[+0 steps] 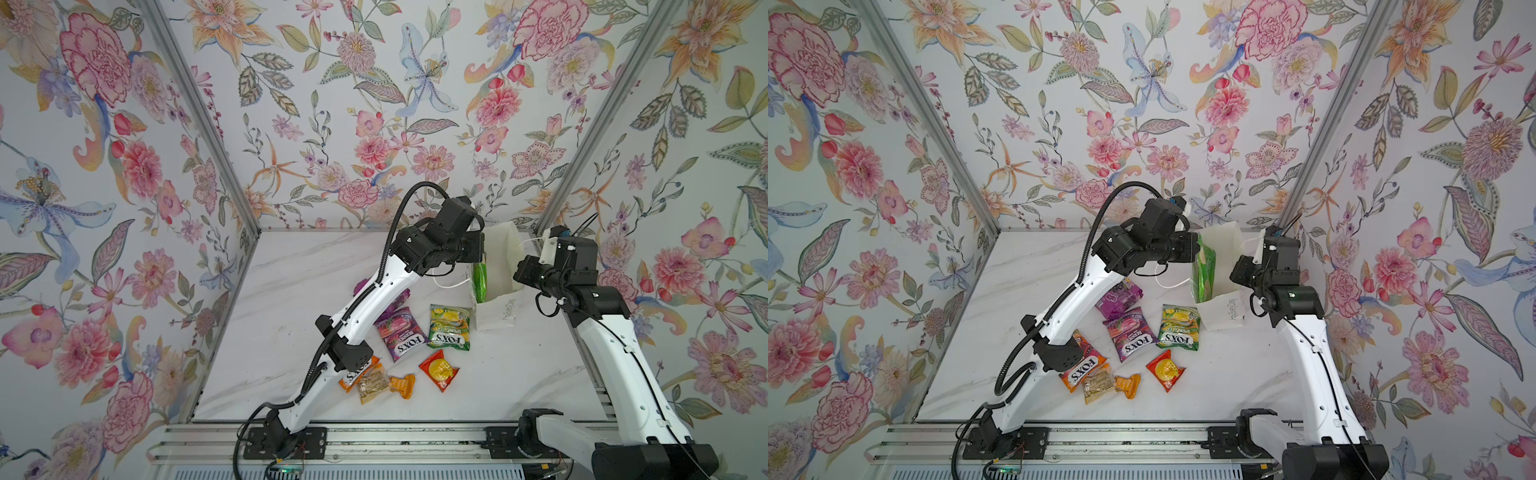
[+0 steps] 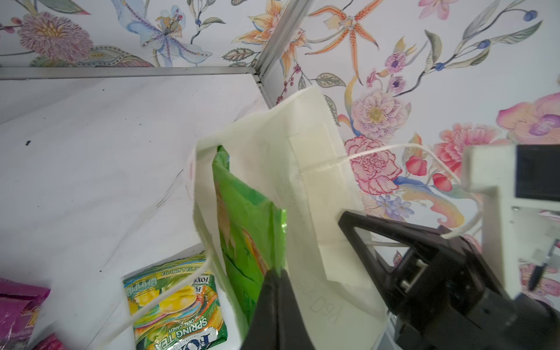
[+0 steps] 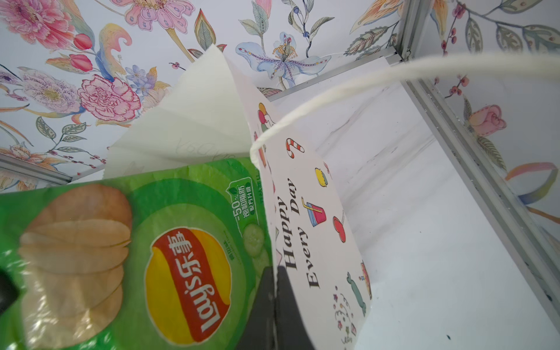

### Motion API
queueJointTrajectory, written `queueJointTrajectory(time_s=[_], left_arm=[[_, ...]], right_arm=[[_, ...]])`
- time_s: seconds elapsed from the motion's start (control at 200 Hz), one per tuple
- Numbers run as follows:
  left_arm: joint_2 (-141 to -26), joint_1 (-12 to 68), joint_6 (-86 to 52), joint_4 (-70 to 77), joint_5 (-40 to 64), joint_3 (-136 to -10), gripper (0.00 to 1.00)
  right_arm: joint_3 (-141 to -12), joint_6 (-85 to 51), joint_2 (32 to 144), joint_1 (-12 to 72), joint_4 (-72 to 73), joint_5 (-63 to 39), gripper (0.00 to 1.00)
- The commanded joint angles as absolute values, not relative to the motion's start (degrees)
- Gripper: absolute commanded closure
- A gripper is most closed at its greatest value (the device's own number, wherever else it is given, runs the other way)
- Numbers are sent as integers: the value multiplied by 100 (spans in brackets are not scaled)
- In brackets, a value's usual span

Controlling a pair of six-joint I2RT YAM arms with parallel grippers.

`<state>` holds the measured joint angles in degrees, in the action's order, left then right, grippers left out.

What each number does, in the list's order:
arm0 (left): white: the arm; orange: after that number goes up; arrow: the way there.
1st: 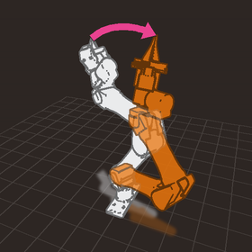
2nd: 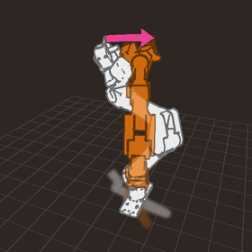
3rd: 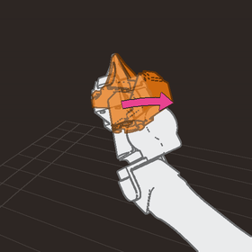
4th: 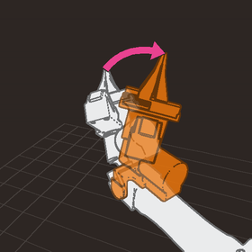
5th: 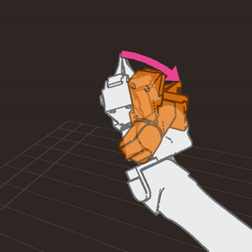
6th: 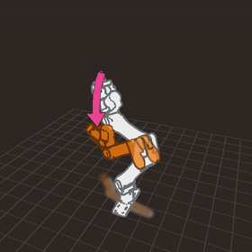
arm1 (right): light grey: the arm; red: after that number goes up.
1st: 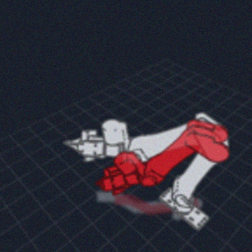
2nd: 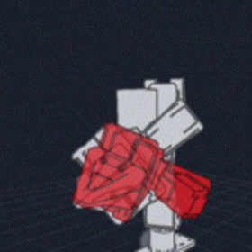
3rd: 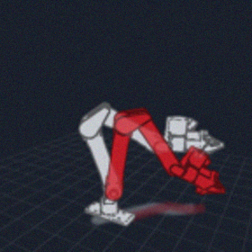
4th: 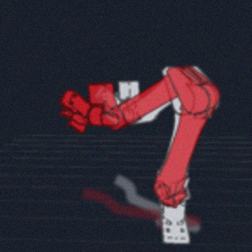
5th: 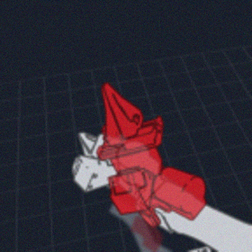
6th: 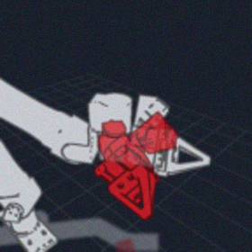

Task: Place the snacks into the paper bag
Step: Place the snack in the paper bag.

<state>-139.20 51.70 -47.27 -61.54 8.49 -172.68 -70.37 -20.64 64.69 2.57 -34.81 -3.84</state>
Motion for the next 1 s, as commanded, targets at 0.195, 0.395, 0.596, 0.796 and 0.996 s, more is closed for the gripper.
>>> queueJointTrajectory(time_s=[0.195, 0.395, 0.596, 0.796, 0.996], left_arm=[[-14245, 4879, -4609, -6519, 642, -17405, 100], [-14228, 4821, -4592, -6475, 468, -17411, 100], [-14356, 4776, -4626, -6400, 554, -17415, 99], [-14257, 4782, -4616, -6199, 615, -17409, 82], [-13968, 4799, -4438, -6178, 501, -17411, 60]], right_arm=[[-6744, -2129, 6211, 255, -3391, -238, 100], [-6752, -2143, 6267, 363, -3385, -247, 100], [-6706, -2128, 6266, 439, -3367, -174, 100], [-6696, -2131, 6328, 501, -3345, -169, 100], [-6737, -2107, 6305, 510, -3343, -86, 100]])
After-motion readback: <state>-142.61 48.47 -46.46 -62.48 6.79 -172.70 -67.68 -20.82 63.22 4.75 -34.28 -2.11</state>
